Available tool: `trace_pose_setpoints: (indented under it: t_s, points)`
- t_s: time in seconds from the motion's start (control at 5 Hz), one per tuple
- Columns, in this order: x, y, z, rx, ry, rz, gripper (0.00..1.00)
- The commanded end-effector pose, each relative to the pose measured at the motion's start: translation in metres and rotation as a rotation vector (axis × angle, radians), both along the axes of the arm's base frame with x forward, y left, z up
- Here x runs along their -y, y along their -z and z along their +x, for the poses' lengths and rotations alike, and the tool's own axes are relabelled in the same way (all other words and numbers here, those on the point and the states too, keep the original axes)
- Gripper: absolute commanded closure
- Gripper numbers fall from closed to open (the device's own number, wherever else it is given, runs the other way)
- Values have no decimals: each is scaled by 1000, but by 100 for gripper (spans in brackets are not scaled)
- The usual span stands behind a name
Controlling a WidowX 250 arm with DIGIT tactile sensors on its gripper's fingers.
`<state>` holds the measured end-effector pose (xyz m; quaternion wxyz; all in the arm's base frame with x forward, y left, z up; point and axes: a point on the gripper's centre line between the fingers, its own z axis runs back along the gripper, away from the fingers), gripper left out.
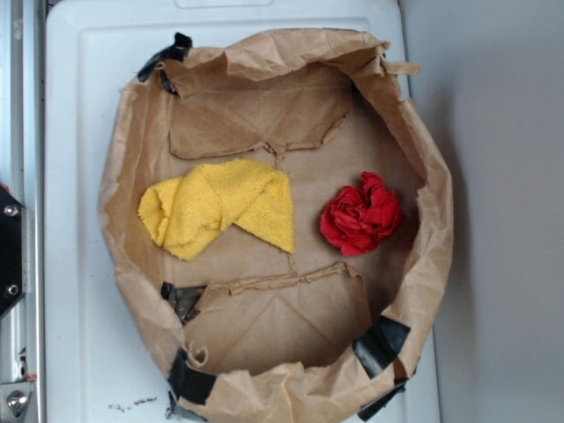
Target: Grab the red paper.
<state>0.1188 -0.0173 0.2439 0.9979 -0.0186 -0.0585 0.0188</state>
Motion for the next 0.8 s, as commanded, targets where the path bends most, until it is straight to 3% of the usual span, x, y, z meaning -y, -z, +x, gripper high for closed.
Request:
trace_pose_setpoints:
  t_s: [0.0, 0.2, 0.6]
  points:
    - [0, 0, 0, 0, 0, 0, 0]
    - [-2, 18, 19, 36, 25, 0, 0]
    - [-28, 43, 90, 16, 137, 45, 0]
